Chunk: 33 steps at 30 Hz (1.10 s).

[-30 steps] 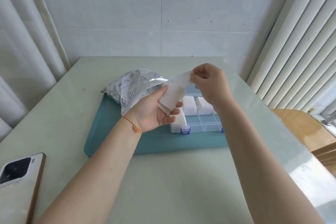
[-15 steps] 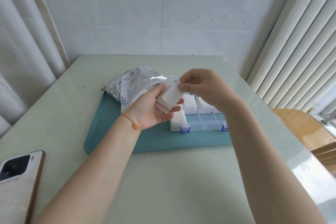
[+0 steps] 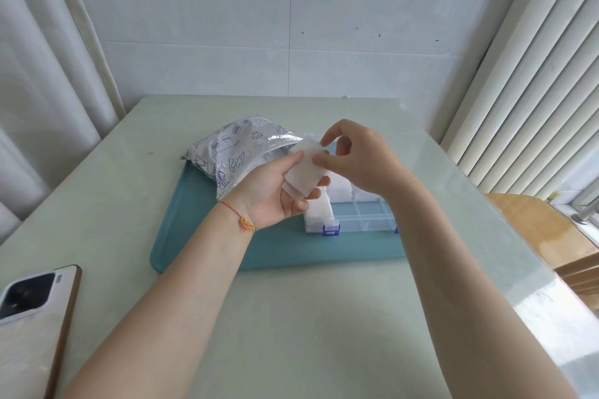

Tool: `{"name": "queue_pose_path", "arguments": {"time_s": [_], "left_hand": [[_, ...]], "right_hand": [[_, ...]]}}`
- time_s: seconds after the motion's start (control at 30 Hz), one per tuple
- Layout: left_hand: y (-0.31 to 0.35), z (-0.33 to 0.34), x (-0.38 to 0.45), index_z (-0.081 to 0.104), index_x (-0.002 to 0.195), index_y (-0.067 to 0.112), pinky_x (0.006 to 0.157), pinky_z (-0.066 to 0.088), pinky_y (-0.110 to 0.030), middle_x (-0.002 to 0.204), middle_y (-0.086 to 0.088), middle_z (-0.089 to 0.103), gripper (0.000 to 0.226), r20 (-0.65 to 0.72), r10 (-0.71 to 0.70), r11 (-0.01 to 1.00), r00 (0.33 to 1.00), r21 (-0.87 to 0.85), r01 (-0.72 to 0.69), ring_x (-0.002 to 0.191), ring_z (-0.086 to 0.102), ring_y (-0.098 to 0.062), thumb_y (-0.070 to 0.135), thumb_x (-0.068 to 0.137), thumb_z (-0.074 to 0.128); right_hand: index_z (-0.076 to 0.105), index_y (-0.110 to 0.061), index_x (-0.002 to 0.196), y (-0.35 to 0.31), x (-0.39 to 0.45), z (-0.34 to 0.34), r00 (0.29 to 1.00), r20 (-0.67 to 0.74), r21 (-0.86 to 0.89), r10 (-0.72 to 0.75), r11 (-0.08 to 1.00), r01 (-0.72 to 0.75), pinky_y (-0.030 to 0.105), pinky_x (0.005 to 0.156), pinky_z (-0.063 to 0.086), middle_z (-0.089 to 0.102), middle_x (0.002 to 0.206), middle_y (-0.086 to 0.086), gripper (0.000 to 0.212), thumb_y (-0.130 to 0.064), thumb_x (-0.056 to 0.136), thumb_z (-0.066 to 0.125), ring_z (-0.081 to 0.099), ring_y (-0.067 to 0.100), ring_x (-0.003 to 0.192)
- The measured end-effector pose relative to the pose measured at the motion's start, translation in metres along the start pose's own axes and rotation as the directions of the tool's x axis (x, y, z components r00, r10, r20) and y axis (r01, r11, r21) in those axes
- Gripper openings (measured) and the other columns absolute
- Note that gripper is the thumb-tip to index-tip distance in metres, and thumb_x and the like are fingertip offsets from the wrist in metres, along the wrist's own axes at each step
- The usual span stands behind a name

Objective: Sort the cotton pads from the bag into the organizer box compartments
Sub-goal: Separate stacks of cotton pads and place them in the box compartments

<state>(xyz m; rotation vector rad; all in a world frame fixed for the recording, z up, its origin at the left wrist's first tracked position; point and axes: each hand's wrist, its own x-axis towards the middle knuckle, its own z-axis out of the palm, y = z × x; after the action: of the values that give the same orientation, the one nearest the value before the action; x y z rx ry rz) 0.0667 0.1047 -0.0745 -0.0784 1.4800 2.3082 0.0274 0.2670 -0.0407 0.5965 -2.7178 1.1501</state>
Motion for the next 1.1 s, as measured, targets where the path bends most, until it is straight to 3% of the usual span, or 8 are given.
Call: {"name": "queue_pose_path", "arguments": {"time_s": [0.1, 0.23, 0.4, 0.53, 0.67, 0.87, 1.0, 1.1], "left_hand": [[-0.001, 0.0, 0.001, 0.063, 0.112, 0.013, 0.038, 0.034, -0.018, 0.081, -0.009, 0.067, 0.034, 0.039, -0.027, 0.998, 0.999, 0.049, 0.025, 0.059, 0.056, -0.016, 0.036, 0.103, 0.039], [-0.004, 0.002, 0.001, 0.063, 0.109, 0.01, 0.039, 0.031, -0.018, 0.08, -0.01, 0.066, 0.035, 0.08, -0.064, 0.99, 0.995, 0.129, 0.053, 0.059, 0.054, -0.017, 0.035, 0.103, 0.038], [-0.003, -0.002, 0.004, 0.064, 0.112, 0.014, 0.039, 0.032, -0.017, 0.08, -0.007, 0.065, 0.034, 0.046, -0.062, 0.997, 0.997, 0.046, 0.06, 0.058, 0.055, -0.015, 0.035, 0.103, 0.039], [-0.001, -0.007, 0.006, 0.064, 0.107, 0.017, 0.043, 0.035, -0.017, 0.083, -0.008, 0.065, 0.032, -0.012, -0.038, 0.996, 0.999, -0.077, 0.037, 0.062, 0.057, -0.015, 0.035, 0.103, 0.038], [-0.001, -0.008, 0.007, 0.065, 0.109, 0.012, 0.045, 0.039, -0.019, 0.088, -0.01, 0.064, 0.036, -0.005, -0.028, 0.992, 1.0, -0.126, 0.027, 0.065, 0.059, -0.016, 0.035, 0.103, 0.038], [0.001, -0.006, 0.006, 0.062, 0.12, 0.018, 0.048, 0.041, -0.019, 0.086, -0.009, 0.063, 0.035, 0.033, -0.004, 0.989, 0.999, -0.147, 0.009, 0.067, 0.057, -0.015, 0.037, 0.104, 0.037], [0.002, -0.006, 0.007, 0.058, 0.123, 0.023, 0.048, 0.043, -0.019, 0.086, -0.008, 0.063, 0.028, 0.049, 0.022, 0.99, 0.999, -0.142, -0.015, 0.068, 0.058, -0.016, 0.032, 0.102, 0.042], [0.002, -0.005, 0.006, 0.059, 0.118, 0.023, 0.049, 0.043, -0.02, 0.087, -0.009, 0.062, 0.025, 0.063, 0.032, 0.987, 0.997, -0.159, -0.022, 0.069, 0.058, -0.017, 0.033, 0.102, 0.042]], "right_hand": [[0.068, -0.019, 0.099, 0.003, 0.002, -0.004, 0.997, -0.009, 0.083, 0.081, 0.993, -0.08, 0.015, 0.053, 0.035, 0.057, 0.075, -0.003, 0.015, -0.031, 0.09, 0.066, 0.047, 0.007, 0.062], [0.069, -0.02, 0.086, 0.004, -0.001, -0.001, 0.991, 0.057, 0.193, 0.122, 0.972, -0.131, 0.009, 0.052, 0.039, 0.063, 0.075, -0.006, 0.006, -0.023, 0.091, 0.067, 0.053, 0.006, 0.063], [0.068, -0.017, 0.081, 0.007, 0.005, -0.005, 0.952, -0.191, 0.43, 0.238, 0.893, -0.136, 0.016, 0.052, 0.04, 0.063, 0.069, -0.004, 0.008, -0.015, 0.089, 0.068, 0.052, 0.005, 0.056], [0.07, -0.012, 0.085, 0.006, 0.003, -0.011, 0.966, 0.007, 0.679, 0.26, 0.708, -0.196, 0.023, 0.055, 0.04, 0.068, 0.074, 0.002, 0.007, -0.014, 0.091, 0.067, 0.054, 0.011, 0.06], [0.07, -0.014, 0.081, 0.004, 0.0, -0.001, 0.966, 0.149, 0.509, 0.211, 0.821, -0.258, 0.022, 0.055, 0.039, 0.067, 0.069, -0.003, 0.009, -0.017, 0.089, 0.07, 0.051, 0.011, 0.059], [0.067, -0.01, 0.081, 0.001, 0.001, 0.005, 0.961, 0.115, 0.421, 0.252, 0.864, -0.278, 0.023, 0.057, 0.036, 0.056, 0.053, -0.018, 0.015, -0.021, 0.084, 0.076, 0.044, 0.011, 0.058], [0.066, -0.004, 0.087, 0.0, 0.0, 0.01, 0.963, 0.097, 0.404, 0.252, 0.874, -0.269, 0.024, 0.058, 0.035, 0.055, 0.059, -0.011, 0.02, -0.021, 0.084, 0.076, 0.042, 0.012, 0.059], [0.063, -0.011, 0.083, -0.001, -0.001, 0.012, 0.966, 0.089, 0.345, 0.242, 0.902, -0.258, 0.023, 0.057, 0.036, 0.061, 0.058, -0.011, 0.016, -0.022, 0.084, 0.074, 0.044, 0.012, 0.06]]}}
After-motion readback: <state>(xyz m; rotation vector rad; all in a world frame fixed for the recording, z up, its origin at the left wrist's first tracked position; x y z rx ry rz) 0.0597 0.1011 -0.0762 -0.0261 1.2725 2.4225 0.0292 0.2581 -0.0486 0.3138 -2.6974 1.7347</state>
